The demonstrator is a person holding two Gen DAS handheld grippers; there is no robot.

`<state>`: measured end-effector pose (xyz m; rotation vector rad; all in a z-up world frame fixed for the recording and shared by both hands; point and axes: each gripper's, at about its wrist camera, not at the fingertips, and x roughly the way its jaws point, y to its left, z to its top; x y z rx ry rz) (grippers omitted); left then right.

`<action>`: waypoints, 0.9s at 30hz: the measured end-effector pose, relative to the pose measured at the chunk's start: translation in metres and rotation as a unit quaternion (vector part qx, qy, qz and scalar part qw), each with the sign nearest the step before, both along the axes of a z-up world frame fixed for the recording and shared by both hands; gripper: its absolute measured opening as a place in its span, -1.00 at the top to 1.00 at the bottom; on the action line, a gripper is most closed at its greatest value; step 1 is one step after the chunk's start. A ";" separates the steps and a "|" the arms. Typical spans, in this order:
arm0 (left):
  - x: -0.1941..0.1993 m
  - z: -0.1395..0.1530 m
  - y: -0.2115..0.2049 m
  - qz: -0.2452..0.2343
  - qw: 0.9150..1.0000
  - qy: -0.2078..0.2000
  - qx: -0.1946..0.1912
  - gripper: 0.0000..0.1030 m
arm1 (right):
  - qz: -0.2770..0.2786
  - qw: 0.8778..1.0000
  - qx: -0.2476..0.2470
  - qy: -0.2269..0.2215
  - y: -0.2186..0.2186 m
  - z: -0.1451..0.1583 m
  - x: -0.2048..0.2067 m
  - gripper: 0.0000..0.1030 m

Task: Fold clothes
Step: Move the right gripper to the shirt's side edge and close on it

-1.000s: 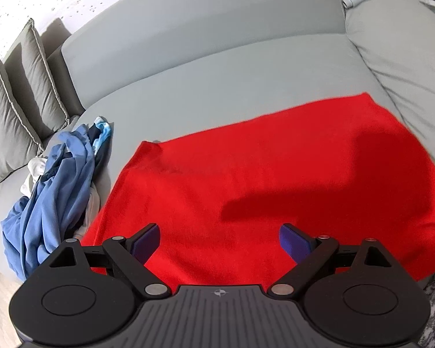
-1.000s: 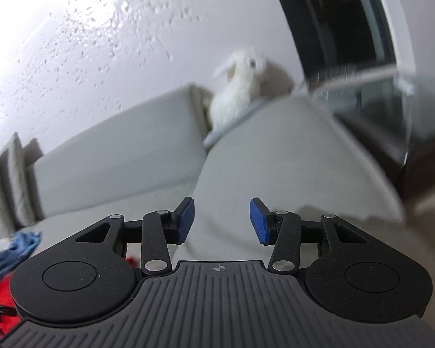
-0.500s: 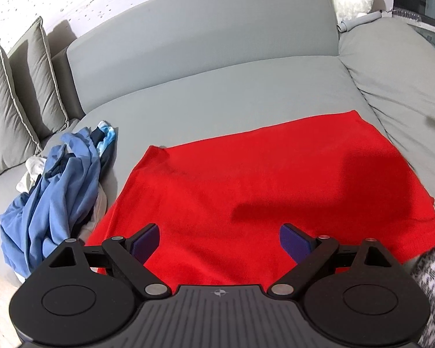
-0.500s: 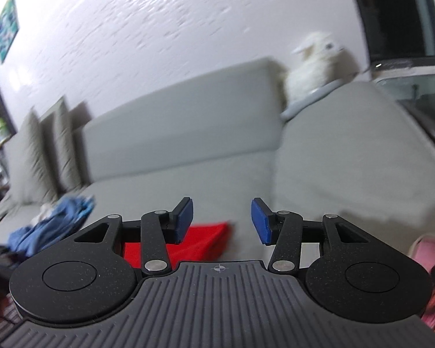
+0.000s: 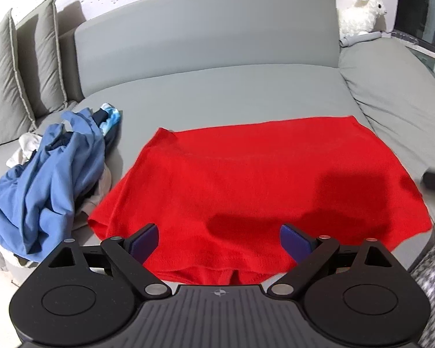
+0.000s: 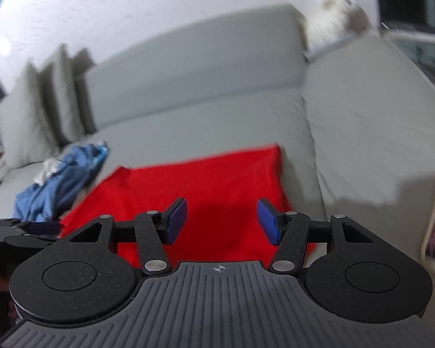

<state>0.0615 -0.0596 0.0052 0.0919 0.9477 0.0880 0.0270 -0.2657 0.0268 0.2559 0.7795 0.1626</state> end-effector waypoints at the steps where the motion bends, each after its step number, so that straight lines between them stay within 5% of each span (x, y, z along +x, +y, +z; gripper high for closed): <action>1: -0.002 -0.003 0.001 -0.006 1.000 0.004 -0.004 -0.80 | -0.020 1.000 -0.001 0.022 0.006 -0.006 -0.002 -0.16; 5: -0.005 -0.014 0.005 -0.015 1.000 0.019 -0.018 -0.79 | -0.075 0.995 0.004 0.071 0.023 -0.031 -0.014 -0.16; 10: 0.001 -0.024 0.004 -0.020 0.999 0.027 -0.022 -0.79 | -0.077 0.993 -0.023 0.089 0.026 -0.044 -0.013 -0.17; 27: 0.016 -0.024 -0.032 -0.054 0.998 0.024 0.003 -0.79 | -0.206 0.977 0.005 0.051 -0.022 -0.058 0.001 -0.44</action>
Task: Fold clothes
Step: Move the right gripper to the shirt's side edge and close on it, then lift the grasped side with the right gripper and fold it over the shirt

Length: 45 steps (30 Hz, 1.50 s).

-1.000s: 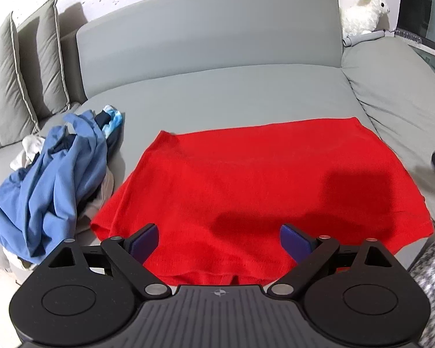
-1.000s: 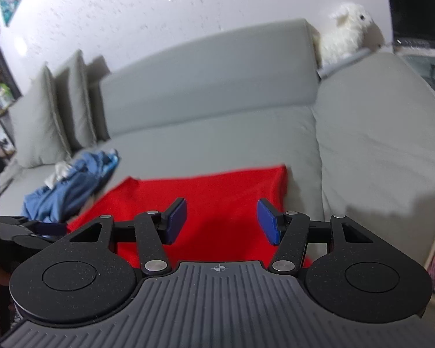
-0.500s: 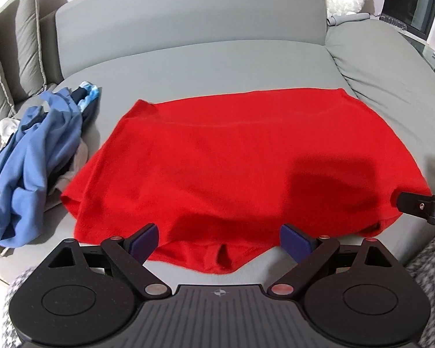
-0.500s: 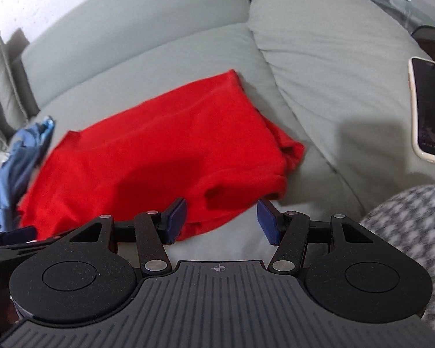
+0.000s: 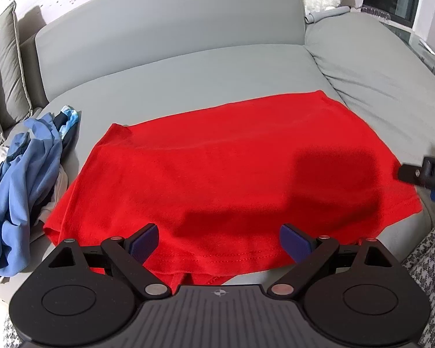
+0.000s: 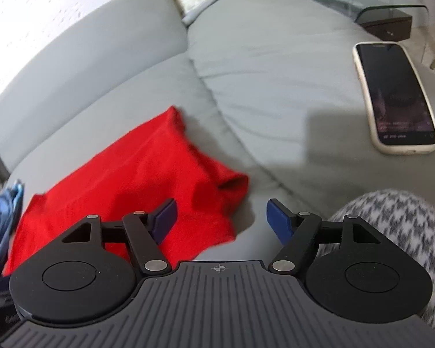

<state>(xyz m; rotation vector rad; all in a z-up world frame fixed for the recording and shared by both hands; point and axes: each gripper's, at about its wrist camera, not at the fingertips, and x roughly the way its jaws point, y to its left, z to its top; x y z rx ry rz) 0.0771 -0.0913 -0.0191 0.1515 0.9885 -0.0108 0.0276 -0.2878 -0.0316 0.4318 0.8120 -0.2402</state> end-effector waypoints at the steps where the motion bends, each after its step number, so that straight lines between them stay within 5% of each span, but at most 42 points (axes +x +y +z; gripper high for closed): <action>1: 0.000 -0.001 0.000 0.000 1.000 0.002 0.004 -0.79 | -0.001 1.000 -0.001 0.000 -0.003 -0.003 0.003 -0.45; 14: 0.004 -0.012 -0.009 0.002 0.999 0.021 0.027 -0.79 | 0.012 0.999 0.025 -0.017 -0.007 -0.038 0.025 -0.51; 24: 0.006 -0.015 -0.011 -0.002 0.999 0.027 0.030 -0.80 | 0.032 0.999 -0.027 -0.021 0.011 -0.050 0.028 -0.63; 29: 0.006 -0.016 -0.007 0.004 0.999 0.028 0.022 -0.80 | 0.022 0.999 -0.016 -0.021 0.011 -0.047 0.019 -0.37; 36: 0.004 -0.017 0.001 0.010 1.000 0.029 0.005 -0.80 | 0.032 0.997 0.041 -0.051 0.007 -0.045 0.011 0.60; 40: 0.000 -0.014 0.006 0.013 1.000 0.027 -0.001 -0.80 | 0.036 0.996 0.051 -0.067 0.005 -0.040 0.011 0.72; 45: 0.000 -0.010 0.010 0.019 0.999 0.023 -0.016 -0.79 | 0.076 0.993 -0.022 -0.086 0.026 -0.022 0.010 0.73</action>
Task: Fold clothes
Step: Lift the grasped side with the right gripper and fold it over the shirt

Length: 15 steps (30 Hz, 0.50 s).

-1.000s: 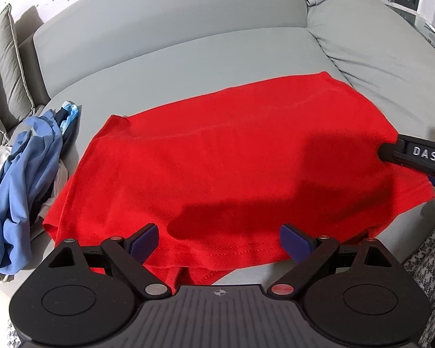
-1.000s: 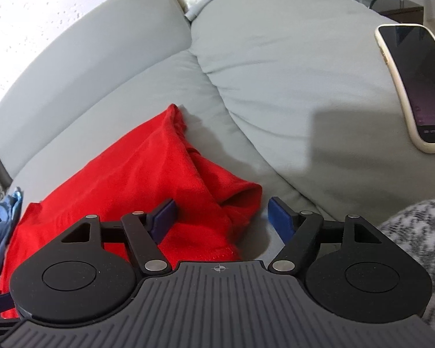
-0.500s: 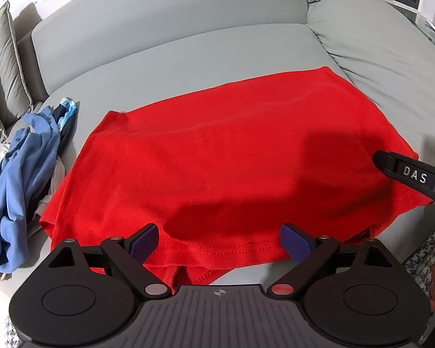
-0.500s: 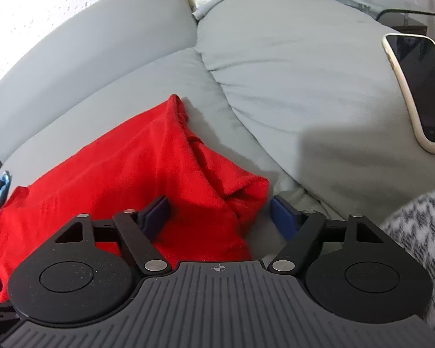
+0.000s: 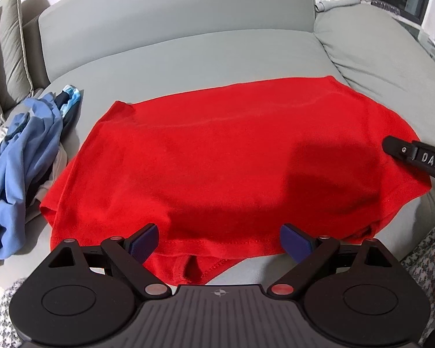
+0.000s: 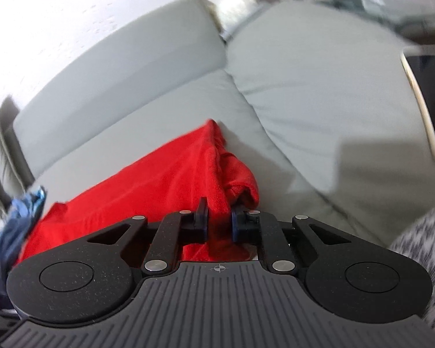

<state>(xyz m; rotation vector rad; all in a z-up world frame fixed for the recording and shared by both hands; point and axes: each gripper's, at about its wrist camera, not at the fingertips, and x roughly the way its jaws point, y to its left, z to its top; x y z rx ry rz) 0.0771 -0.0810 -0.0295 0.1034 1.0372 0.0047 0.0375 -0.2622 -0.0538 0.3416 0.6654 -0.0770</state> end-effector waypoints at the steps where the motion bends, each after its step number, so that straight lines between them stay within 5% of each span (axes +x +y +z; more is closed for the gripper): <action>1: 0.000 0.001 0.000 0.000 1.000 -0.001 -0.002 -0.79 | 0.011 1.000 -0.022 0.000 0.007 0.004 0.000 0.74; 15: 0.010 0.019 0.031 0.030 0.999 -0.014 -0.019 -0.79 | 0.166 0.963 -0.210 -0.030 0.104 0.056 0.004 0.74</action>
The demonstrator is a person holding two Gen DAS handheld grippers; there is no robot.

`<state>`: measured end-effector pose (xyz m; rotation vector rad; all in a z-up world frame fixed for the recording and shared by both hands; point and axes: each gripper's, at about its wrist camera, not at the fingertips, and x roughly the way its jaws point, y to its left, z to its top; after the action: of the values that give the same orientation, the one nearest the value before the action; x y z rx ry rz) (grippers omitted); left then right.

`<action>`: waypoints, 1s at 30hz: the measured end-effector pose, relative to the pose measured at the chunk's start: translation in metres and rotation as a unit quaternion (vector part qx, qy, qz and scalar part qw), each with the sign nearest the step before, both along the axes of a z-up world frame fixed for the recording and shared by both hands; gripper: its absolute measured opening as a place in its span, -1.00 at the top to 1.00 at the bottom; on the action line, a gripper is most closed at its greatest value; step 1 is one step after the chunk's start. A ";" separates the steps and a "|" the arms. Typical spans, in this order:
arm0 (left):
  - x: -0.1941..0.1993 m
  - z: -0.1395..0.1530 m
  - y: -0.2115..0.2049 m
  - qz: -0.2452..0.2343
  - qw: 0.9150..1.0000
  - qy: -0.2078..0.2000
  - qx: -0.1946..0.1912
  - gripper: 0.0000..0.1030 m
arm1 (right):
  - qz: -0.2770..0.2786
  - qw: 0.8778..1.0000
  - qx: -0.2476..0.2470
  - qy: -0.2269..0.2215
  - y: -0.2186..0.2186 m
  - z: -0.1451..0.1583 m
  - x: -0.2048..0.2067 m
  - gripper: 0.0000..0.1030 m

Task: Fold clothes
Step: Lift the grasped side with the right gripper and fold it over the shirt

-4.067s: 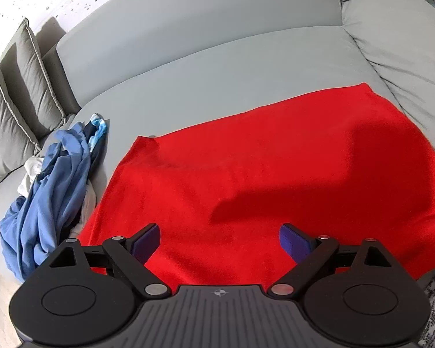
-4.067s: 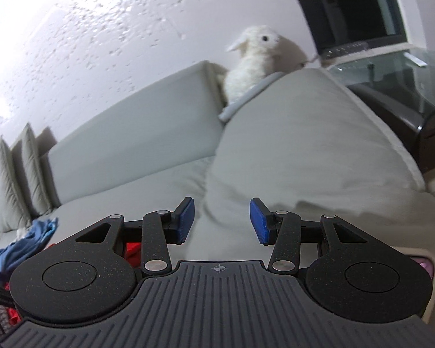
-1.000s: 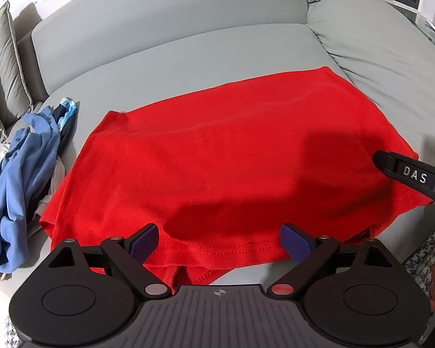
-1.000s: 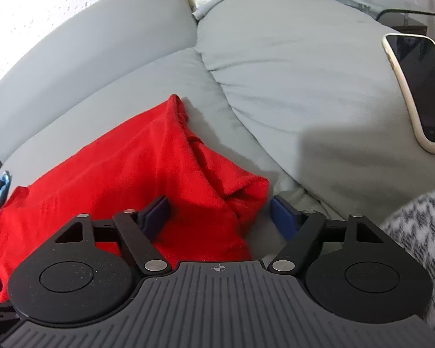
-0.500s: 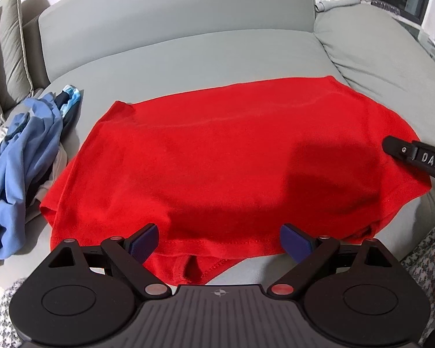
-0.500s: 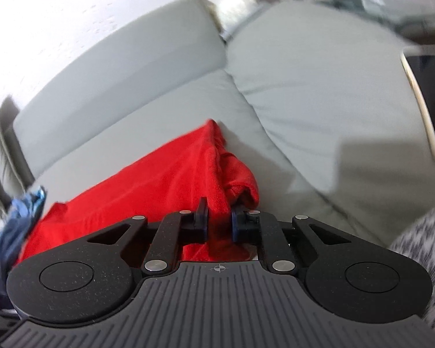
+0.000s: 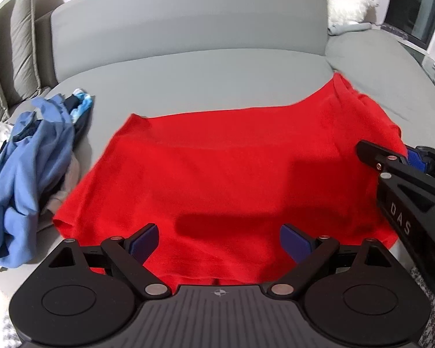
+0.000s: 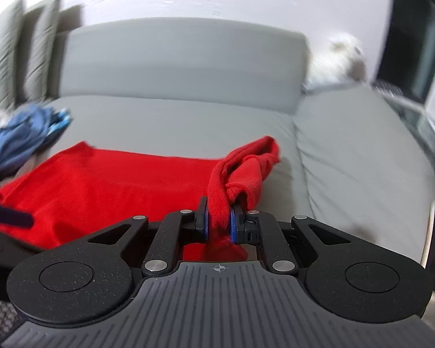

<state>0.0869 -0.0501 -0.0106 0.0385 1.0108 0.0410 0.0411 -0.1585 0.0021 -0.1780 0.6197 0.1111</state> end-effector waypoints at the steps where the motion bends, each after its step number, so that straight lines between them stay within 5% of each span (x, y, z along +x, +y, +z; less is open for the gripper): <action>1: 0.001 0.000 0.006 0.006 1.000 0.004 0.003 -0.79 | 0.008 1.000 -0.005 0.001 0.005 0.002 0.001 0.74; 8: -0.004 0.001 0.065 0.065 0.997 0.031 0.019 -0.79 | 0.070 0.997 -0.010 0.038 0.064 0.012 0.020 0.74; 21: -0.028 0.008 0.132 0.102 0.992 -0.023 -0.078 -0.76 | 0.131 0.978 -0.075 0.146 0.134 -0.043 0.036 0.74; 30: -0.037 0.038 0.168 0.152 0.979 -0.075 -0.111 -0.76 | 0.113 0.990 -0.018 0.088 0.141 0.002 0.024 0.74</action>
<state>0.0499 0.1184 0.0277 -0.3206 0.8576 0.2067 0.0646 -0.0172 0.0046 -0.2747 0.7761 0.3369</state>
